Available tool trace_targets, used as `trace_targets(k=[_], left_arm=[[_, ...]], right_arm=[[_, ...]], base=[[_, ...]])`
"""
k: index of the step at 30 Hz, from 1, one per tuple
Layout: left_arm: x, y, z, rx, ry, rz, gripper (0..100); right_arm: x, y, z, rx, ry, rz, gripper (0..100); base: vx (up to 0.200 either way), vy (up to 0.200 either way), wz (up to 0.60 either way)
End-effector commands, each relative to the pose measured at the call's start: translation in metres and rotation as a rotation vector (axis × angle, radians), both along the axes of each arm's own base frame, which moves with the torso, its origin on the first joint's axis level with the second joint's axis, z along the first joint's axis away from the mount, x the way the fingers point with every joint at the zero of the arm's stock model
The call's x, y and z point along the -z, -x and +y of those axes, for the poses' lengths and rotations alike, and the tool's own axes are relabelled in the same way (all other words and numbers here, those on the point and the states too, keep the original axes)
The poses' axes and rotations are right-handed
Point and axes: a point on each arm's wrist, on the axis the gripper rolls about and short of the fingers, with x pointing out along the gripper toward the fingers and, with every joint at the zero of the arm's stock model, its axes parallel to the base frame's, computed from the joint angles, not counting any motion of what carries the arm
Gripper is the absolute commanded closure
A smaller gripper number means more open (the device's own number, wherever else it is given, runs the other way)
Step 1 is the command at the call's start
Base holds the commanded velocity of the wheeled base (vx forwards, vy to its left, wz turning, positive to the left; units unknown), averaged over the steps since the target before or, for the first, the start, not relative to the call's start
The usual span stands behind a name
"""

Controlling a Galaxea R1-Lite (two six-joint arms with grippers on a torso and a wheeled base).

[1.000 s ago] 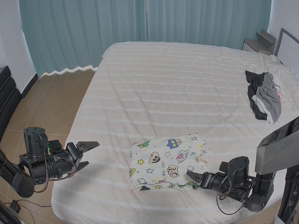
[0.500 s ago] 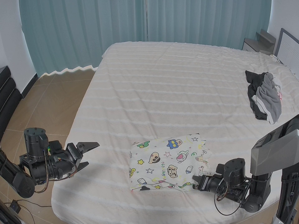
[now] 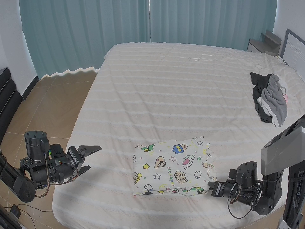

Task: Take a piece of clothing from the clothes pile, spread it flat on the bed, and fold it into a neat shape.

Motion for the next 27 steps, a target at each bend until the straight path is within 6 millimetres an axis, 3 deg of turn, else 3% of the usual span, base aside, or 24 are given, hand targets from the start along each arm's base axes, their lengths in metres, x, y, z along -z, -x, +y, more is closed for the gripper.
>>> trace_targets(k=[1, 6, 7, 13, 20, 27], left_arm=[[0.000, 0.000, 0.000, 0.000, 0.000, 0.002, 0], [0.002, -0.001, 0.000, 0.000, -0.001, 0.008, 0], [0.002, -0.001, 0.000, 0.000, -0.002, 0.011, 0], [0.003, -0.002, 0.000, 0.000, -0.002, 0.014, 0], [0.004, -0.001, -0.001, 0.001, -0.003, 0.017, 0], [0.005, -0.002, -0.001, 0.002, -0.002, 0.022, 0]], right_arm=[[-0.001, 0.000, -0.002, 0.005, 0.001, -0.007, 100], [-0.001, 0.000, -0.006, 0.012, 0.012, -0.007, 100], [-0.001, 0.000, -0.007, 0.012, 0.015, -0.004, 0], [-0.011, -0.001, -0.014, 0.042, 0.002, -0.036, 0], [-0.048, -0.043, -0.028, 0.117, -0.103, -0.242, 0], [-0.065, -0.085, -0.027, 0.148, -0.107, -0.241, 0]], base=[[0.000, 0.000, 0.00], [0.000, 0.000, 0.00], [0.000, 0.000, 0.00], [0.000, 0.000, 0.00], [0.000, 0.000, 0.00], [0.000, 0.000, 0.00]])
